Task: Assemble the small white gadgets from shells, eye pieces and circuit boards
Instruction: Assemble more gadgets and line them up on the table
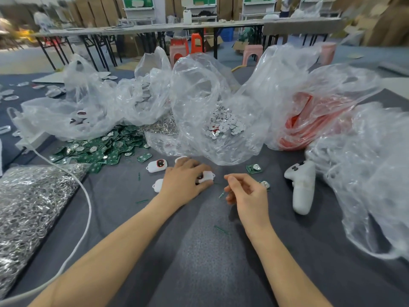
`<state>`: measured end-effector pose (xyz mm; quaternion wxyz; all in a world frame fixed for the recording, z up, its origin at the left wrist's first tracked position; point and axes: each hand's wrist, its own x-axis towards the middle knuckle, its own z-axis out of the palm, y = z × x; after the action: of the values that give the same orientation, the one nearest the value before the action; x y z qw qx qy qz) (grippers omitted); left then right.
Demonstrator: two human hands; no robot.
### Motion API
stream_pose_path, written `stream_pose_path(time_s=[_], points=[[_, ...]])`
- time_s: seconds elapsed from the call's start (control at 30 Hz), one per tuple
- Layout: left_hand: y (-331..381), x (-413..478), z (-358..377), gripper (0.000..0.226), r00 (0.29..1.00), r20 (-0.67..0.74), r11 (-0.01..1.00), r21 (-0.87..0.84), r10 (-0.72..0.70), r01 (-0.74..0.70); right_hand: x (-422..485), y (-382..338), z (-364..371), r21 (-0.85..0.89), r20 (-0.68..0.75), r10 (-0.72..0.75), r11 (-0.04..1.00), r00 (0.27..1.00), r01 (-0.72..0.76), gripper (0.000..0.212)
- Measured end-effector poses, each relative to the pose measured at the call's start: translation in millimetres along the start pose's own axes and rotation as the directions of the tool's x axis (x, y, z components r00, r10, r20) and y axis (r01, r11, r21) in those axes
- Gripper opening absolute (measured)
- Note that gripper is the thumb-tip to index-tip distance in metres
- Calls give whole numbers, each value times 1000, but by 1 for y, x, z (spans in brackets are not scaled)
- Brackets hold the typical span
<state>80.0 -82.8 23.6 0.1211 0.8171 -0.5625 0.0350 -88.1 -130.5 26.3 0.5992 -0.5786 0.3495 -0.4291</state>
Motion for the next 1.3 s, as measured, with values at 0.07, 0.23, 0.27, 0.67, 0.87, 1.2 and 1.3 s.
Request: stream_pose_path(time_s=[0.07,0.23,0.27,0.67,0.87,1.2,1.3], points=[[-3,1,2,33,994,-73,997,4,-78,78,0,0,0,13,-5,1,1000,1000,-1,15],[17,-7,7,37,959,-220,982,31,-178,189,1,3,3,-2,-39,-19,1000,999,19,14],[31,-10,5,35,946,-282,987,-34,-160,157,1,3,3,-17,-73,-46,999,996,45,14],[96,-25,21,26,960,-181,566,-824,-214,-30,29,-83,-94,-480,-472,-681,731,560,484,11],[99,-25,24,29,973,-125,485,-874,-193,-16,98,-147,-180,-808,-436,-639,588,634,36,22],[96,-23,26,35,980,-111,457,-889,-167,-23,106,-127,-212,-765,-509,187,349,840,-541,27],[95,-24,26,37,981,-95,433,-901,-169,-13,112,-126,-208,-869,-494,142,-116,858,-482,34]])
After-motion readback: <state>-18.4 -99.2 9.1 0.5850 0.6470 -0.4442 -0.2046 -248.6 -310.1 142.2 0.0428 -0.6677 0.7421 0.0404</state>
